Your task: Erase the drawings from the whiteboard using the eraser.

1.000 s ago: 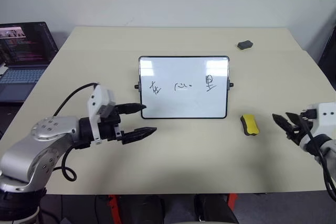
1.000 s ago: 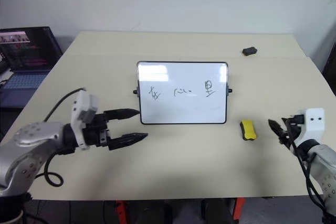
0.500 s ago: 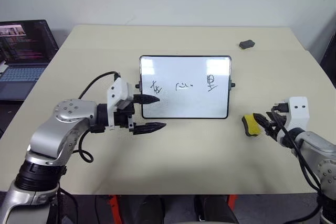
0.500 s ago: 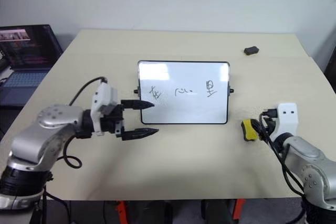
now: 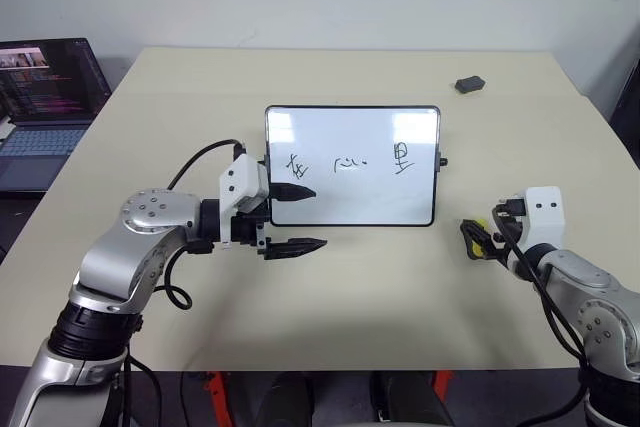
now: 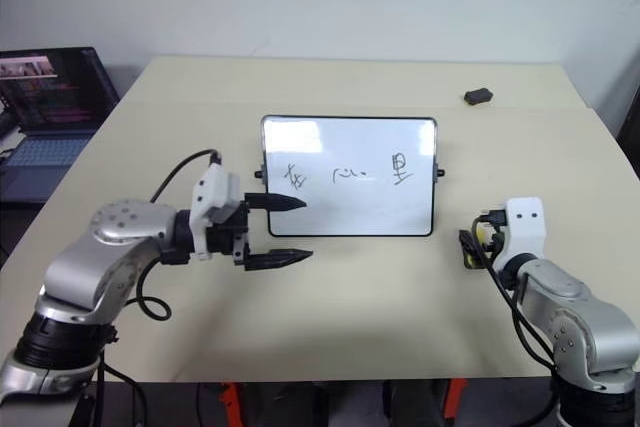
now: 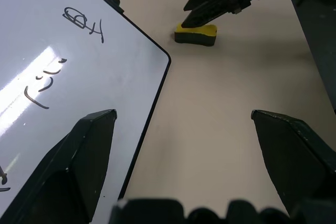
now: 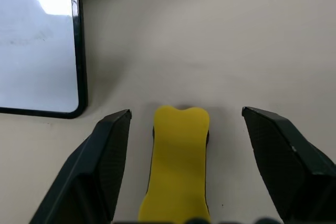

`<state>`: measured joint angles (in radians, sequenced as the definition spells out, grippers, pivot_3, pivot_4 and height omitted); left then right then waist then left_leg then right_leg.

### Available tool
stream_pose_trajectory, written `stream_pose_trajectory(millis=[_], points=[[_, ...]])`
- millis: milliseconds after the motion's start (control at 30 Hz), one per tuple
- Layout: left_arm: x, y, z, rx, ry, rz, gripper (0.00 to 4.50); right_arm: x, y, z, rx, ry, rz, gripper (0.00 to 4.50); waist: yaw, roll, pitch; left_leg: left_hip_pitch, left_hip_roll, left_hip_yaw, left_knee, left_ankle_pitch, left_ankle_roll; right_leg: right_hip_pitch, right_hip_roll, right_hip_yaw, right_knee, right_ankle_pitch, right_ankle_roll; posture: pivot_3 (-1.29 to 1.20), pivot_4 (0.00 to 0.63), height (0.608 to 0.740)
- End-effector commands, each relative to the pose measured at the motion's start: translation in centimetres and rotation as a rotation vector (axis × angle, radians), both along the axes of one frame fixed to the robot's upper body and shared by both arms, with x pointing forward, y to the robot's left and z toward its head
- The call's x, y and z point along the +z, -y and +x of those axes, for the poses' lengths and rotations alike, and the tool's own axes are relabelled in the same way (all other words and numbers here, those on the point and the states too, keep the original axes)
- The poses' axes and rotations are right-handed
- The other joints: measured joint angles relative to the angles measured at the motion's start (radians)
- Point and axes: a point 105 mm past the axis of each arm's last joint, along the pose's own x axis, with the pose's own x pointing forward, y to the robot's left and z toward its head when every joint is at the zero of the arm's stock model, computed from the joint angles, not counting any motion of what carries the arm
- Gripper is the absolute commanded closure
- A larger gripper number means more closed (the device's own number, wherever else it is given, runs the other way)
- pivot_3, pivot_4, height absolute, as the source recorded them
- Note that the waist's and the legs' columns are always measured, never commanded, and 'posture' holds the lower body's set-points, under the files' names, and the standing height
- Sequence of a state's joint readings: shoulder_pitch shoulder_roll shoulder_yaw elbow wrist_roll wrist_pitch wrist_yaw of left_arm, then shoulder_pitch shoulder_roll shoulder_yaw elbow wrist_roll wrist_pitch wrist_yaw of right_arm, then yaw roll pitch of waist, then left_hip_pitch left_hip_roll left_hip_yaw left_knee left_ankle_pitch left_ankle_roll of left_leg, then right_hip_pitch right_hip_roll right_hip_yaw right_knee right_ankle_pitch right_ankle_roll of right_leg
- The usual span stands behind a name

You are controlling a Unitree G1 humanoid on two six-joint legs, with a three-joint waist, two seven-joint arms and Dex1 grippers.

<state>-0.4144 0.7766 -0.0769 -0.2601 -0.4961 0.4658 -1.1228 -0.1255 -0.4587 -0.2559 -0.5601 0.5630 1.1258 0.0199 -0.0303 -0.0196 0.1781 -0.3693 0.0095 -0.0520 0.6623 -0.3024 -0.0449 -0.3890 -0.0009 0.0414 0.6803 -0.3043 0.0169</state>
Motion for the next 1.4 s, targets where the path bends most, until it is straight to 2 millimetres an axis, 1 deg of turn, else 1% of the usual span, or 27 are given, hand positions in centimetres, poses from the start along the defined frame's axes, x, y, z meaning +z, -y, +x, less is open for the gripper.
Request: stream_pose_trajectory(millis=[33,267,633,733,767,900,933,1100,1200,1267,1333,1400], points=[[0.9,0.4,0.0,-0.033,0.052,0.002,0.0,0.5,-0.2,0.1,-0.003,0.023,-0.009,0.76,0.0,0.0,0.0,0.0,0.0,0.0,0.0,0.0,0.0,0.0,0.0,0.0,0.0,0.0,0.0,0.0,0.15,0.74],[1.0,1.0,0.0,-0.062,0.062,0.003,0.0,-0.3,-0.1,0.6,-0.022,0.01,-0.009,0.76,-0.001,0.0,0.0,0.0,0.0,0.0,0.0,0.0,0.0,0.0,0.0,0.0,0.0,0.0,0.0,0.0,0.15,0.74],[0.9,0.9,0.2,-0.052,0.064,0.002,0.0,-0.7,0.3,1.1,-0.033,0.005,0.001,0.76,-0.001,0.0,0.0,0.0,0.0,0.0,0.0,0.0,0.0,0.0,0.0,0.0,0.0,0.0,0.0,0.0,0.15,0.74],[0.8,0.8,0.1,-0.048,0.063,0.0,0.0,-0.9,0.3,1.2,-0.033,0.0,0.004,1.32,-0.001,0.0,0.0,0.0,0.0,0.0,0.0,0.0,0.0,0.0,0.0,0.0,0.0,0.0,0.0,0.0,0.15,0.74],[0.8,0.8,0.1,-0.047,0.063,0.001,0.0,-1.0,0.3,1.2,-0.033,-0.002,0.003,1.73,-0.001,0.0,0.0,0.0,0.0,0.0,0.0,0.0,0.0,0.0,0.0,0.0,0.0,0.0,0.0,0.0,0.15,0.74],[0.9,0.8,0.2,-0.037,0.068,-0.01,0.0,-1.1,0.4,1.3,-0.038,-0.003,0.008,3.16,-0.001,0.0,0.0,0.0,0.0,0.0,0.0,0.0,0.0,0.0,0.0,0.0,0.0,0.0,0.0,0.0,0.15,0.74],[0.9,0.8,0.2,-0.035,0.068,-0.011,0.0,-1.1,0.4,1.3,-0.037,-0.003,0.008,3.37,-0.001,0.0,0.0,0.0,0.0,0.0,0.0,0.0,0.0,0.0,0.0,0.0,0.0,0.0,0.0,0.0,0.15,0.74],[0.8,0.6,0.1,-0.014,0.056,-0.019,0.0,-1.1,0.2,1.2,-0.028,-0.005,0.015,3.39,-0.001,0.0,0.0,0.0,0.0,0.0,0.0,0.0,0.0,0.0,0.0,0.0,0.001,0.0,0.0,0.0,0.15,0.74],[1.0,0.2,0.1,0.036,0.037,-0.042,0.0,-1.1,0.3,1.0,-0.026,-0.003,0.018,3.39,-0.001,0.0,0.0,0.0,0.0,0.0,0.0,0.0,0.0,0.0,0.0,0.0,0.001,0.0,0.0,0.0,0.15,0.74],[1.2,-0.4,0.2,0.094,0.025,-0.061,0.0,-0.7,0.1,0.9,-0.005,0.021,0.02,3.39,-0.002,0.0,0.0,0.0,0.0,0.0,0.0,0.0,0.0,0.0,0.0,0.0,0.001,0.0,0.0,0.0,0.15,0.74],[1.1,-1.0,0.1,0.159,0.024,-0.064,0.0,0.8,-1.0,0.9,0.092,0.119,-0.002,3.39,-0.002,0.0,0.0,0.0,0.0,0.0,0.0,0.0,0.0,0.0,0.0,0.0,0.001,0.0,0.0,0.0,0.15,0.74],[1.1,-1.6,0.4,0.234,0.038,-0.066,0.0,1.3,-2.3,0.5,0.181,0.178,-0.043,3.39,-0.001,0.0,0.0,0.0,0.0,0.0,0.0,0.0,0.0,0.0,0.0,0.0,0.001,0.0,0.0,0.0,0.15,0.74]])
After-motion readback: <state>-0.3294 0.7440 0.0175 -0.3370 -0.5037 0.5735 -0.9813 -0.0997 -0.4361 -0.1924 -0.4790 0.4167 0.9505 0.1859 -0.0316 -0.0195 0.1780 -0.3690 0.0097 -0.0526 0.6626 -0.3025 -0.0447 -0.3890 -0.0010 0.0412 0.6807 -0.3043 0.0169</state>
